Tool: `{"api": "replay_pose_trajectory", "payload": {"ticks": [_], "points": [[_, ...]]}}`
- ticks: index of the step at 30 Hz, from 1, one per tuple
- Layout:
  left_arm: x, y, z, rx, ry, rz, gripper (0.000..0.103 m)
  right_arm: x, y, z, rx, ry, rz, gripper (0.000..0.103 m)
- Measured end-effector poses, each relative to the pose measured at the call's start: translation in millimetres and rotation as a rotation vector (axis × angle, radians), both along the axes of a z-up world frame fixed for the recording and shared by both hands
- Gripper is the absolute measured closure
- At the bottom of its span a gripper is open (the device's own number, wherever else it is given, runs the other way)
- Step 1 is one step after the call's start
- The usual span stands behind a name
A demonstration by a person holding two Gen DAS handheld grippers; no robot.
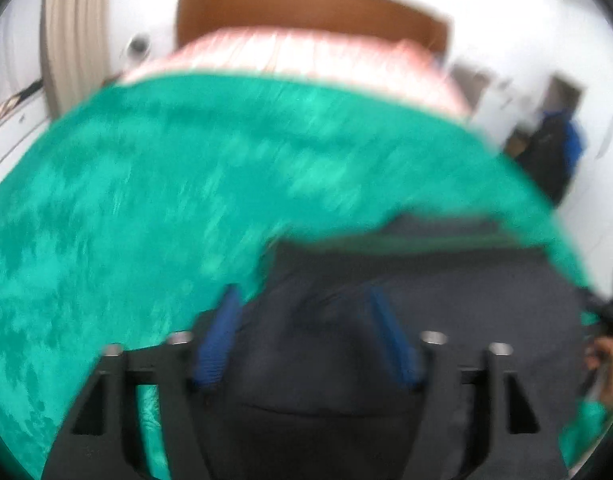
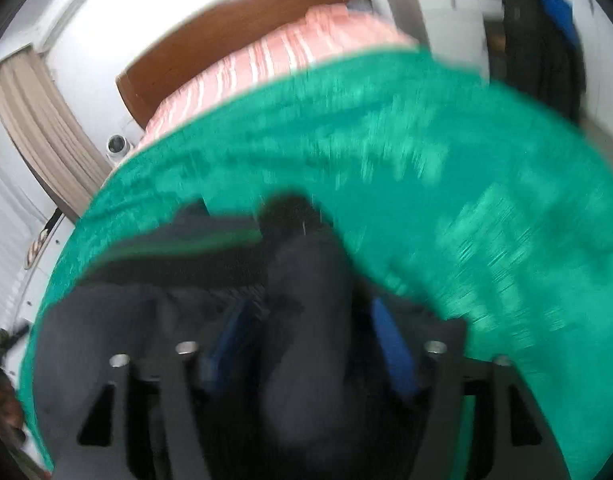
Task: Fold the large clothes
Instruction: 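Open both grippers and press the folded jacket flat with the left gripper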
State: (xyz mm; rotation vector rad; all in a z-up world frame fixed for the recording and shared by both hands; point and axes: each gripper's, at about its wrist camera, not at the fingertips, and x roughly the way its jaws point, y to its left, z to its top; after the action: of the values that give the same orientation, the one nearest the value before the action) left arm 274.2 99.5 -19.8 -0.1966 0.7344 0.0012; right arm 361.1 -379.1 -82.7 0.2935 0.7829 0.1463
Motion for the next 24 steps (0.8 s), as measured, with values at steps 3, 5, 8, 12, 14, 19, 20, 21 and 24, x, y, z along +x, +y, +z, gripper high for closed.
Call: {"api": "replay_pose_trajectory", "payload": {"ticks": [3,5,8,12,14,19,20,21,24], "points": [[-10.2,-42.4,45.4,-0.054,-0.121,-0.123,0.005,-36.6,-5.9,36.7,0.022,-0.119,-0.021,0.025],[4.2,-78.8,54.6,-0.064,-0.102,-0.216,0.005,-68.0,-4.5,52.0,0.070,-0.172,0.000,0.021],[45.0,-124.1,35.0,-0.047,-0.021,-0.239,0.005,-115.8,7.6,56.9,0.139,-0.203,0.075,0.020],[102.2,-152.9,-65.4,0.007,0.273,-0.180,0.003,-180.1,23.6,41.2,0.199,-0.246,0.137,0.015],[91.5,-171.3,-83.9,0.148,0.184,-0.200,0.001,-213.8,33.3,22.4,0.172,-0.269,0.133,0.015],[94.5,-173.2,-86.8,0.174,0.194,-0.188,0.001,-224.2,40.6,-6.3,0.164,-0.209,0.162,0.015],[91.0,-174.9,-80.7,0.189,0.190,-0.183,0.001,-222.9,41.0,-5.4,0.163,-0.214,0.166,0.015],[90.6,-177.8,-77.6,0.202,0.195,-0.183,0.001,-221.6,39.1,-3.4,0.152,-0.234,0.160,0.015],[71.9,-173.1,-57.2,0.201,0.224,-0.186,0.003,-223.9,31.6,3.9,0.157,-0.288,0.144,0.015]]}}
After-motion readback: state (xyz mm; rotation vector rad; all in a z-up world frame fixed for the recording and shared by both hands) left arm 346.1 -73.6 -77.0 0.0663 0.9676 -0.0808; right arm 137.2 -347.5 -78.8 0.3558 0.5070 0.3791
